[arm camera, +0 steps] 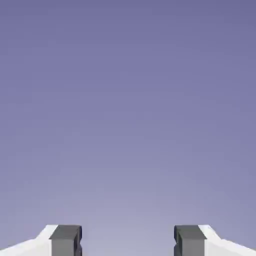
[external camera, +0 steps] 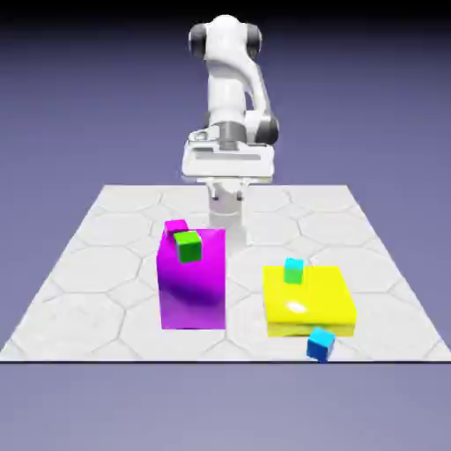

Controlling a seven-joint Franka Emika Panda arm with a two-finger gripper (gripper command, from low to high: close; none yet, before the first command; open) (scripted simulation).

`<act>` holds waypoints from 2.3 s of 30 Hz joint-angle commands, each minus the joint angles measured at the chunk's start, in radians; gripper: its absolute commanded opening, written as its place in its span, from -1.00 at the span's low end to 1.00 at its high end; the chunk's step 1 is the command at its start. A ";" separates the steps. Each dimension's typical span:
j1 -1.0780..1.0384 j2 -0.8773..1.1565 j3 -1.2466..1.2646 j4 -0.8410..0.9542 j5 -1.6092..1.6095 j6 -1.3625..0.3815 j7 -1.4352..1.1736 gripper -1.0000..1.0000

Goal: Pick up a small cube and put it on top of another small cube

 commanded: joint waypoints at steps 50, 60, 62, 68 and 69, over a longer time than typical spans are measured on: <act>0.256 1.480 -0.115 1.374 0.638 -1.463 0.489 -1.00; 0.026 1.167 -0.177 1.337 0.367 -1.808 0.301 -1.00; -0.023 1.094 -0.190 1.316 0.306 -1.876 0.252 -1.00; -0.129 0.939 -0.218 1.271 0.176 -2.021 0.149 -1.00; -0.125 0.926 -0.218 1.234 0.175 -1.998 0.148 -1.00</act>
